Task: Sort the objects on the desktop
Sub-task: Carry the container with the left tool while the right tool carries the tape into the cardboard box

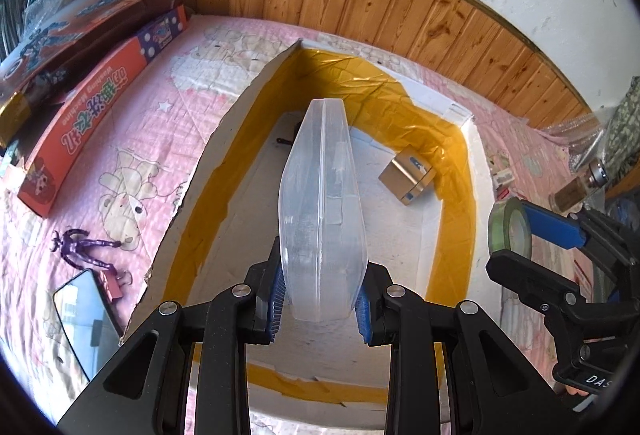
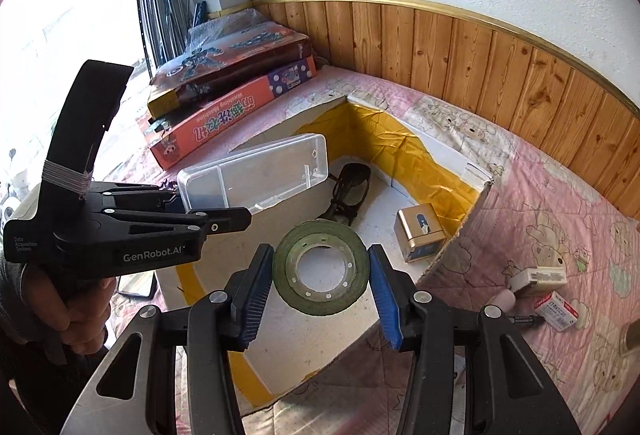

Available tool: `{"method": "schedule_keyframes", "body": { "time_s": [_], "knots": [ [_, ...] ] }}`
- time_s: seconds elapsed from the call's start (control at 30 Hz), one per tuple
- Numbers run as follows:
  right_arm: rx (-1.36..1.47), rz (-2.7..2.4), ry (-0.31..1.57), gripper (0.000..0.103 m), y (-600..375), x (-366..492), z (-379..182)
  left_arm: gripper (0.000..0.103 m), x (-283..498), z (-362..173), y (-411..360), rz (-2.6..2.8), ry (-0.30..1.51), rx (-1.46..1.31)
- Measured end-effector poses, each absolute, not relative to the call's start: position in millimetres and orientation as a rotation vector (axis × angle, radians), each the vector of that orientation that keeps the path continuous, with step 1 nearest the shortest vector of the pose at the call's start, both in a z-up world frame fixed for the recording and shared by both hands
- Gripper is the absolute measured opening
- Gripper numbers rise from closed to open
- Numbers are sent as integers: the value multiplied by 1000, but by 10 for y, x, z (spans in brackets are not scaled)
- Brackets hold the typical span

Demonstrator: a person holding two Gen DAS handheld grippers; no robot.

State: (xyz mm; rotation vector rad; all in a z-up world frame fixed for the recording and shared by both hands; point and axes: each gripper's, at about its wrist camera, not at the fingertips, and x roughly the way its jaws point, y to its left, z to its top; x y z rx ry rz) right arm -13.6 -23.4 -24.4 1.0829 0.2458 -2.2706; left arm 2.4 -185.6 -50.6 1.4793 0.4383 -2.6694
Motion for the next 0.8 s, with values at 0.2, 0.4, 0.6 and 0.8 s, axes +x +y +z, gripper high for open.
{"method": "schedule_keyframes", "body": {
  "time_s": [0.2,0.4,0.6,0.8],
  "knots": [
    [1139,-2220,353,49,-489,-309,-405,30,-13,-649,-1899,-2638,448,1576],
    [1237,-2177,391,49,-598,-514,-591,30,-41,-745,-1938,-2623,438,1665],
    [1326,-2160,389,49,-609,-707,-702,30,-58,-773,-1783,-2676,280,1744],
    [1393,-2129,432,49,-676,-820,-815,30,-59,-815,-1734,-2685,144,1818]
  ]
}}
